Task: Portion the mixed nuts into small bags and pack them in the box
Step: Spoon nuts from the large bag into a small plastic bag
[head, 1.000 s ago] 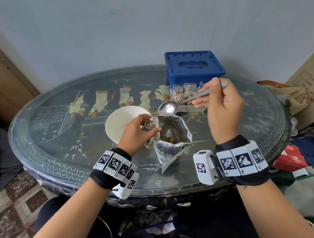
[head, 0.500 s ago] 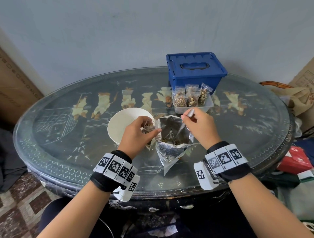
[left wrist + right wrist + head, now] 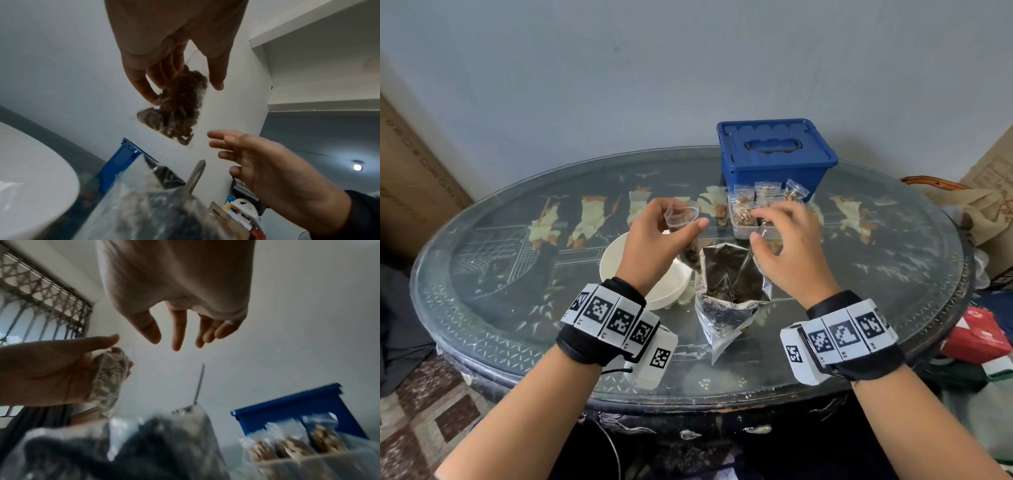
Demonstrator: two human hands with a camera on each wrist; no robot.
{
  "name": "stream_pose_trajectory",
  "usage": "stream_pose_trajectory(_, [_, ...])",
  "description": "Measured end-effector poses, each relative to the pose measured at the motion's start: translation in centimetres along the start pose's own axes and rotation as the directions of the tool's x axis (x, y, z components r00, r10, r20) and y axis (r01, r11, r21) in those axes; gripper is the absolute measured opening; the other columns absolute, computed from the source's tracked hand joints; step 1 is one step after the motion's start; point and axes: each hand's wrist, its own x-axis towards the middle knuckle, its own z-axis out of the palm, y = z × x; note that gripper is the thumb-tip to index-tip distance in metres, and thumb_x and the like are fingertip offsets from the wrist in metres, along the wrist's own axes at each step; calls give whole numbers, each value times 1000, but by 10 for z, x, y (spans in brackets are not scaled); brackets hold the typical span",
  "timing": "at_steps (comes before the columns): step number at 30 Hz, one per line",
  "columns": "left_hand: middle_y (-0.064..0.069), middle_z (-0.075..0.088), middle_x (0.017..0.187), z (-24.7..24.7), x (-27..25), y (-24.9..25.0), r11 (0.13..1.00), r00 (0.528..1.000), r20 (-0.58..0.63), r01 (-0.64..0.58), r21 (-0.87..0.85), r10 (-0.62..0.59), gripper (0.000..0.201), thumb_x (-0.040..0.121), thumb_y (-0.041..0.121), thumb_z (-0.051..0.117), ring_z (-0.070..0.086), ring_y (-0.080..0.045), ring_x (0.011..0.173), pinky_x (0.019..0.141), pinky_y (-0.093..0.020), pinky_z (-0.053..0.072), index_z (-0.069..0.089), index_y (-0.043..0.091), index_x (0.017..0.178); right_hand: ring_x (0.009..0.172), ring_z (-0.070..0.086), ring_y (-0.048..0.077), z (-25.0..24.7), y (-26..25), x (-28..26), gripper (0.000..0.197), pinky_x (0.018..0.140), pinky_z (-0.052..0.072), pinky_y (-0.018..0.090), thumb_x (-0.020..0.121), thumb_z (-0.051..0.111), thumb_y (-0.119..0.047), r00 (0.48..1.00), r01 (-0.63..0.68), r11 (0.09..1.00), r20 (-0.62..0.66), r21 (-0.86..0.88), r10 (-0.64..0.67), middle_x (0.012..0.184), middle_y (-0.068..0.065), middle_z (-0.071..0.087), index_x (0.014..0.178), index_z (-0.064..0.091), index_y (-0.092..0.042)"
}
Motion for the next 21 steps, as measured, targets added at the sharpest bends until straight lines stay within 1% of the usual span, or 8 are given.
stream_pose_trajectory(2, [3,66,87,4,4,8,996,1000,-10,25,-90,-25,28,75,27,74,63,-11,79,74,-24,52,57,18,95,105,44,19,-1,-13,3,47,92,22,19,80,47,-45,990,136,989,46,-49,-134,109,6,55,110,63,-14])
stream_pose_trajectory(3, [3,65,85,7,6,13,992,1000,-10,26,-126,-27,26,75,25,74,62,-10,76,71,-23,51,57,18,94,104,44,16,0,-21,5,51,92,27,24,79,47,-52,982,157,986,112,-49,-150,109,3,57,112,62,-15])
stream_pose_trajectory(6, [0,64,84,13,10,23,975,999,14,49,-218,-47,28,74,25,74,61,-11,76,71,-25,51,58,15,94,98,55,14,3,-40,7,54,86,46,37,75,59,-56,967,66,997,241,48,-76,104,-5,62,112,56,-16])
stream_pose_trajectory(9, [1,68,86,10,14,31,955,991,127,81,-285,-46,44,67,32,80,64,-13,80,72,-29,53,61,12,102,89,61,10,-1,-45,15,39,78,50,19,82,68,-34,966,-63,985,259,160,19,99,-3,66,112,58,-12])
stream_pose_trajectory(11, [-2,69,91,4,18,35,945,976,216,103,-310,-36,35,75,35,73,65,-17,88,76,-31,55,63,15,103,88,62,8,-8,-41,20,33,74,46,9,83,68,-27,957,-121,967,284,225,54,99,-2,67,112,61,-12])
stream_pose_trajectory(15, [-7,68,91,-3,27,44,924,971,232,142,-355,-60,19,93,20,50,66,-16,83,67,-25,54,64,9,98,95,64,7,-21,-36,29,28,86,50,22,86,65,-24,937,-127,950,348,287,21,106,-2,69,112,65,-15])
stream_pose_trajectory(18, [0,68,80,2,33,48,948,978,205,94,-304,-31,13,93,14,52,66,-12,75,62,-23,53,64,11,88,91,61,-6,-31,-38,35,29,80,47,9,88,61,-25,932,-115,943,363,312,-6,102,-11,67,117,61,-22])
stream_pose_trajectory(21, [7,68,71,11,43,53,966,981,195,52,-254,-1,14,92,14,54,65,-9,70,62,-24,54,65,13,84,78,57,-16,-47,-37,47,23,69,42,2,90,58,-24,974,-121,910,226,397,32,92,-20,61,113,57,-27])
